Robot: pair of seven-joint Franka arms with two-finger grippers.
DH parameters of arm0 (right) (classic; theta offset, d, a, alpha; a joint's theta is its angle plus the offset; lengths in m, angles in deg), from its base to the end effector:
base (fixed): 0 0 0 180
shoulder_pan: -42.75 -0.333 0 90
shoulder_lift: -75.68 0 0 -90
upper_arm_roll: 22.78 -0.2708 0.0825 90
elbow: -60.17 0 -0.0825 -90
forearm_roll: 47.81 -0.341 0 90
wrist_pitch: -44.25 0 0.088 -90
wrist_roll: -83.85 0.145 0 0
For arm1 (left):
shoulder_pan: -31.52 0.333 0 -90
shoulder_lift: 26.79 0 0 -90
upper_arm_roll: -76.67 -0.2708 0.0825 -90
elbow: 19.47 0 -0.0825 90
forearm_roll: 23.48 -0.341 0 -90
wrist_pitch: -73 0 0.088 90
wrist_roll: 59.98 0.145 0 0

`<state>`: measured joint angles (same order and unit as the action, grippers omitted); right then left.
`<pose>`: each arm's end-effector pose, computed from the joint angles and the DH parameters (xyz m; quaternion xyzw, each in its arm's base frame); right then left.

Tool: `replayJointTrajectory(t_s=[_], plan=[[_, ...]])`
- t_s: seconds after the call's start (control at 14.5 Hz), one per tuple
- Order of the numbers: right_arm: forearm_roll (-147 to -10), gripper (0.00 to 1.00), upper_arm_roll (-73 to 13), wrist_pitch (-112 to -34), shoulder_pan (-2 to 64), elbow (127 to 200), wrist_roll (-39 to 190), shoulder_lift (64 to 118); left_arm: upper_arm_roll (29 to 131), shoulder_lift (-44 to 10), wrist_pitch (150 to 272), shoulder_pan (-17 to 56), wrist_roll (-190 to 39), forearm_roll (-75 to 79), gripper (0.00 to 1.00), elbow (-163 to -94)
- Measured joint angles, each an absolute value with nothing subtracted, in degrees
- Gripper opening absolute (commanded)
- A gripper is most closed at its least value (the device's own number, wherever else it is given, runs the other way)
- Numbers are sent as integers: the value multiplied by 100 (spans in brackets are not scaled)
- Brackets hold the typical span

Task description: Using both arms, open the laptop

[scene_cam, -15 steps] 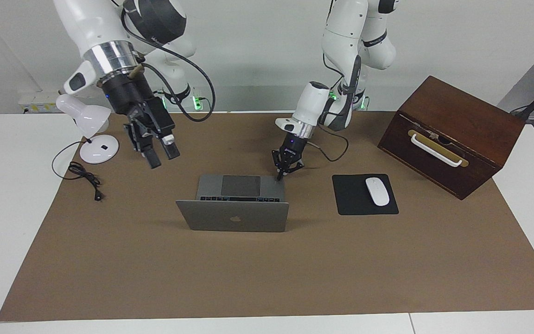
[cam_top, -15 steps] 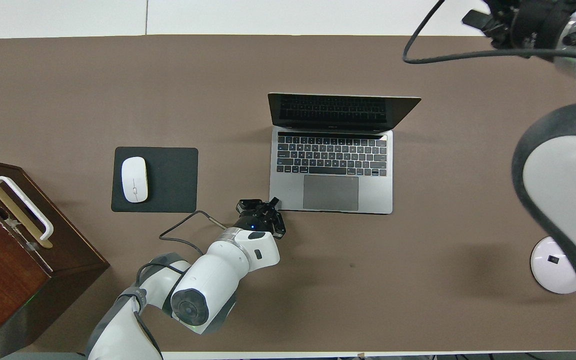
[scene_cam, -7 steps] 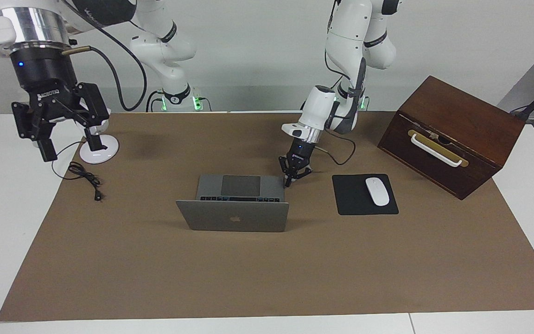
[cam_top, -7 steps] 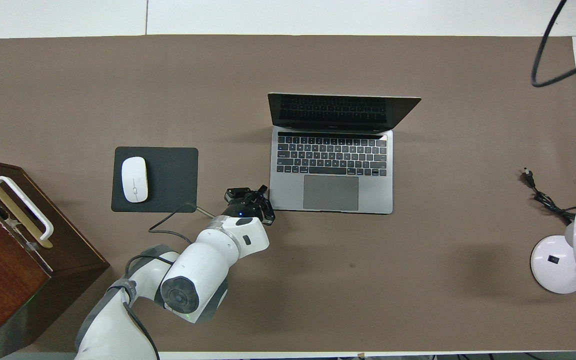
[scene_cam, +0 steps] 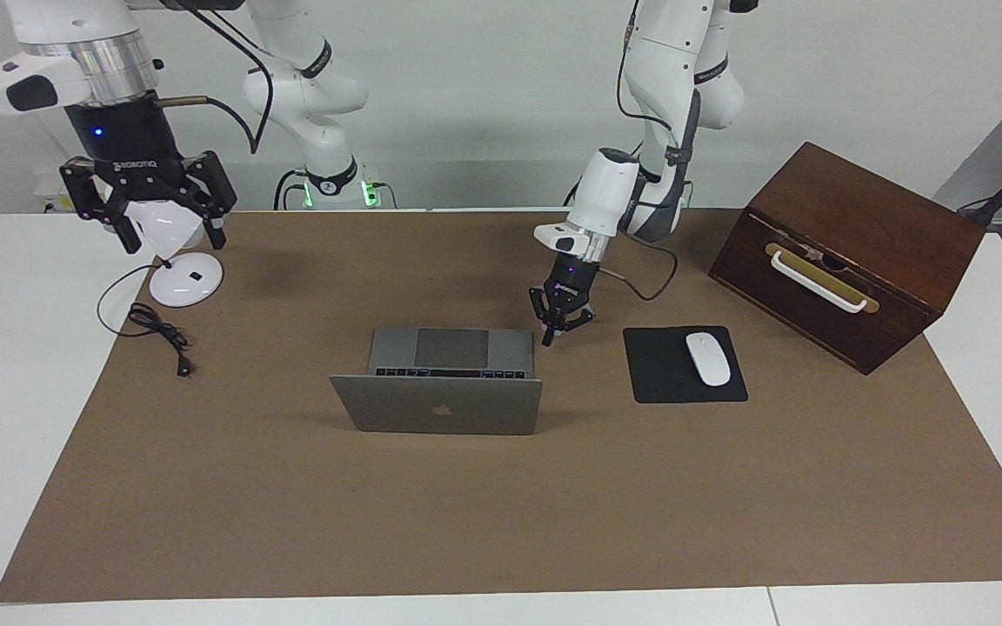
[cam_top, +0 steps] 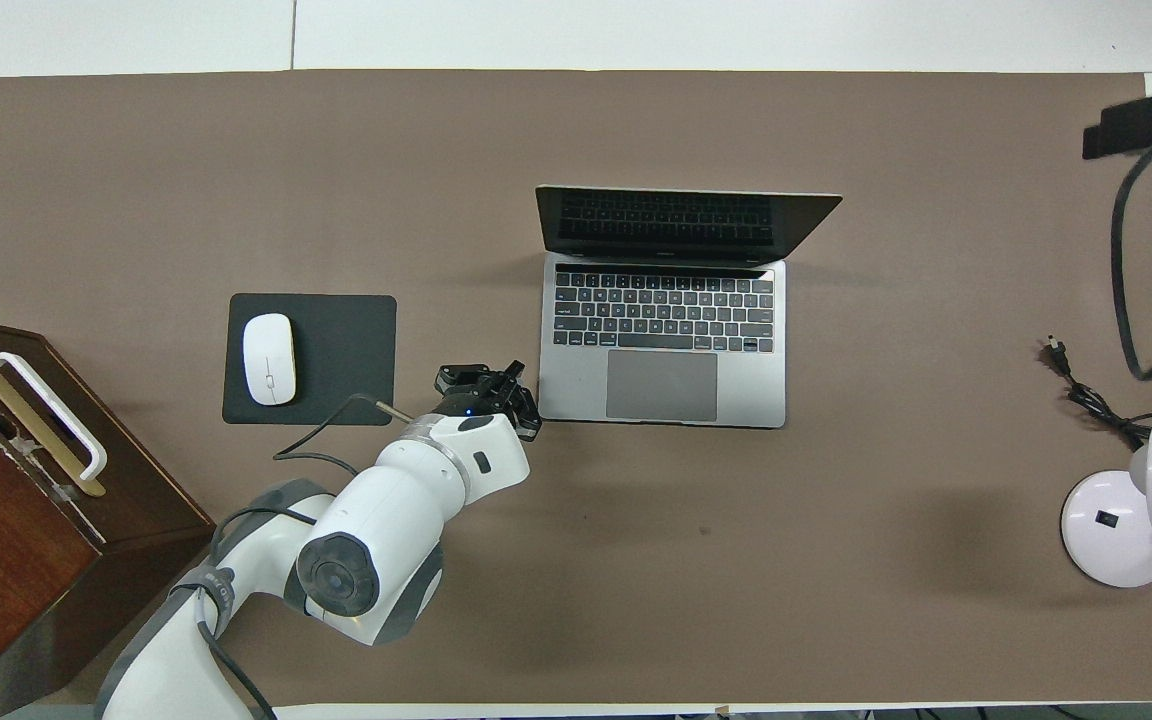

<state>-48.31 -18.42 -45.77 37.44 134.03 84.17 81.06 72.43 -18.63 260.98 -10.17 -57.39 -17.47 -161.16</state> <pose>0.5405 0.0124 0.6137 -0.9955 -0.0064 -0.0941 0.0019 0.4206 -0.3077 0.2762 0.9037 -0.2767 0.3101 0.1029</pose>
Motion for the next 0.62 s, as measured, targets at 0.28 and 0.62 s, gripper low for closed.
replayJointTrajectory(t_s=[0.28, 0.62], plan=[[-4823, 100, -1774, -3629, 3872, 13567, 8417, 7905, 7225, -2362, 25323, -835, -5739, -1747, 0, -16109], [-4823, 100, -1762, -4506, 4017, 14900, 8422, 7558, 7205, -2716, 24865, -517, -5689, -1748, 0, -16108]])
